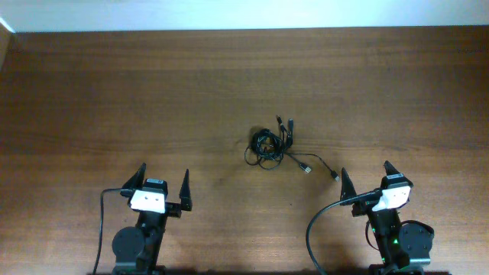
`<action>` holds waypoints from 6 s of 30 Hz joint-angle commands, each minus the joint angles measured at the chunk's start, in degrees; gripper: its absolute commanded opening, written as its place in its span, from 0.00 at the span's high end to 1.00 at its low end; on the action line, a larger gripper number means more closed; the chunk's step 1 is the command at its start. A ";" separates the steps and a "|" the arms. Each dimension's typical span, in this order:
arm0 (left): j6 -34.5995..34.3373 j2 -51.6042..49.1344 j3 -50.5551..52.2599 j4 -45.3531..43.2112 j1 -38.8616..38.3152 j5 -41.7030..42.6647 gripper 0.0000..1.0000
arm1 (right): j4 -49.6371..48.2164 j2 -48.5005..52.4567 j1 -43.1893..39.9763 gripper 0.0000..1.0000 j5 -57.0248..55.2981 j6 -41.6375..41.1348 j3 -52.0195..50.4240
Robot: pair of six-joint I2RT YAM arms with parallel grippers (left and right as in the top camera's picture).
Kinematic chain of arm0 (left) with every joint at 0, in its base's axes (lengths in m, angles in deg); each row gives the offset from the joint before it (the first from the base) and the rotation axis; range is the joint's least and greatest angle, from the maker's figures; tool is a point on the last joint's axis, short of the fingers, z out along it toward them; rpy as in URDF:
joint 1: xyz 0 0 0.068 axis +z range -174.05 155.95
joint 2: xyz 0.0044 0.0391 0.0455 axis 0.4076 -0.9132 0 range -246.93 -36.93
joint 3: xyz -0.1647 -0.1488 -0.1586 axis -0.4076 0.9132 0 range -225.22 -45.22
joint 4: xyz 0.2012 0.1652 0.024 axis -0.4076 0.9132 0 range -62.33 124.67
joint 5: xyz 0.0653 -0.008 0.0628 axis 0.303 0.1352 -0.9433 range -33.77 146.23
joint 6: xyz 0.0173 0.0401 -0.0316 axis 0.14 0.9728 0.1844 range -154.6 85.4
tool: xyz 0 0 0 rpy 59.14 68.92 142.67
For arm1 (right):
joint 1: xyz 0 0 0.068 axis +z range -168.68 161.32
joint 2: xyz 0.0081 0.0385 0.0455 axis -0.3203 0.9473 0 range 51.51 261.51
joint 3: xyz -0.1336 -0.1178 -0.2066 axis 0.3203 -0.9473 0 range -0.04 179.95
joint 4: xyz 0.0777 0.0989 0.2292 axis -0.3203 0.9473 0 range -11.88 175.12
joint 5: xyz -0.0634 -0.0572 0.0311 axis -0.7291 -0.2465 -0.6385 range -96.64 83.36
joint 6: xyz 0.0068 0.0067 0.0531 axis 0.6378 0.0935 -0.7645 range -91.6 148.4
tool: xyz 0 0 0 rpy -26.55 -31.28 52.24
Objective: Untangle cables
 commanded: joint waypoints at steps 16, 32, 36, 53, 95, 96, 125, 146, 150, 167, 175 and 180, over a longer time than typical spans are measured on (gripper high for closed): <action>0.70 0.39 0.13 0.46 -0.33 -0.42 0.01 | 0.28 -0.35 0.20 0.01 -0.26 -0.17 -0.31; 0.70 0.39 0.13 0.46 -0.33 -0.42 0.01 | 0.28 -0.35 0.22 0.01 -0.28 -0.17 -0.31; 0.72 0.39 0.13 0.46 -0.33 -0.42 0.01 | 0.28 -0.35 0.20 0.01 -0.26 -0.17 -0.31; 0.70 0.39 0.13 0.46 -0.33 -0.42 0.01 | 0.28 -0.35 0.20 0.01 -0.28 -0.17 -0.31; 0.70 0.39 0.13 -0.22 -0.28 -0.17 0.01 | -1.88 -0.35 0.22 0.01 2.40 -0.20 -0.31; 0.70 0.39 0.11 -0.46 -0.28 -0.17 0.01 | -2.86 -0.35 0.22 0.01 4.44 -0.17 -0.31; 1.25 -69.96 -73.29 49.79 -0.28 19.47 0.01 | 62.82 63.54 0.22 0.01 25.29 -7.76 74.84; -11.26 -110.71 -73.79 18.08 -23.65 8.66 0.42 | 59.65 74.77 0.22 0.00 24.83 -8.15 74.82; -11.85 -113.85 -73.77 17.29 -23.87 8.63 0.53 | 59.65 74.77 0.22 0.00 24.81 -8.17 74.82; -14.56 -107.69 -86.33 33.09 -20.28 15.52 1.00 | 57.79 74.77 0.22 0.00 25.14 -11.52 74.82; -14.64 -102.77 -92.32 39.65 -13.88 37.75 1.00 | 45.68 76.94 8.94 0.12 20.11 -26.47 74.82; -17.64 -102.77 -92.32 39.60 -11.78 39.76 1.00 | 40.92 82.40 11.89 0.22 20.37 -30.75 74.82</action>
